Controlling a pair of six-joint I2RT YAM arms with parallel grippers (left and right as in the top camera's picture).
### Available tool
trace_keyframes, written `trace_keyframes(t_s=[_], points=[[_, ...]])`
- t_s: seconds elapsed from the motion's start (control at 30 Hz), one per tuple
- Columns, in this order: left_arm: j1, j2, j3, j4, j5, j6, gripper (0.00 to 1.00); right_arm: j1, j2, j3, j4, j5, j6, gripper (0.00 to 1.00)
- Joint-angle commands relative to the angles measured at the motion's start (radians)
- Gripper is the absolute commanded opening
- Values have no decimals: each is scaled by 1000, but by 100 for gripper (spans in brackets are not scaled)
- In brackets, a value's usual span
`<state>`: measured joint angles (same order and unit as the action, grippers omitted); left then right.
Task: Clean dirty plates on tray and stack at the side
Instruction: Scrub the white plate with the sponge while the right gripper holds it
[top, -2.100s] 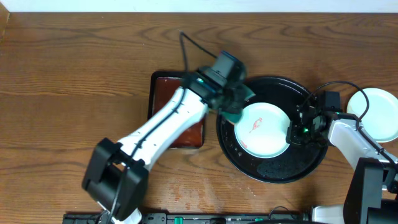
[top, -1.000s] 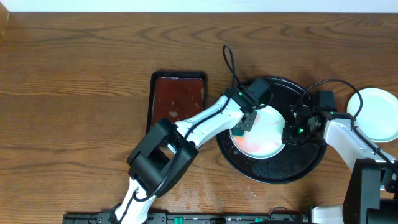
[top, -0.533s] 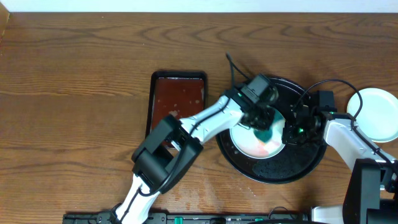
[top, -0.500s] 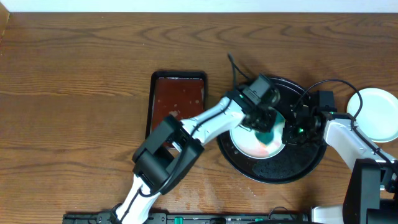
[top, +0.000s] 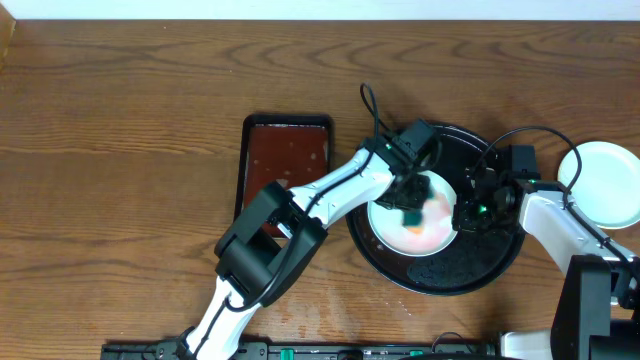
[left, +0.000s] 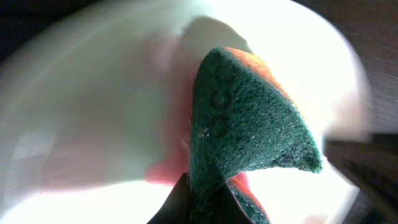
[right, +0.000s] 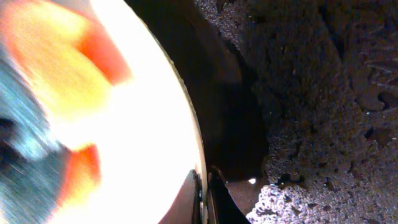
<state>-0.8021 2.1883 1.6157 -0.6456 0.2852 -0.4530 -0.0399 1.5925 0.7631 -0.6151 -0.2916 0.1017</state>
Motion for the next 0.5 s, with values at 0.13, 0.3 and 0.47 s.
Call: trace_keyframes(t_s=[0.13, 0.3, 0.47], points=[[74, 60, 37, -179, -583, 37, 7, 10, 18, -26, -15, 41, -28, 1], [58, 60, 40, -213, -469, 36, 8, 10, 18, -26, -10, 41, -28, 1], [30, 62, 37, -135, -79, 36, 7, 10, 18, -26, -1, 40, -7, 1]])
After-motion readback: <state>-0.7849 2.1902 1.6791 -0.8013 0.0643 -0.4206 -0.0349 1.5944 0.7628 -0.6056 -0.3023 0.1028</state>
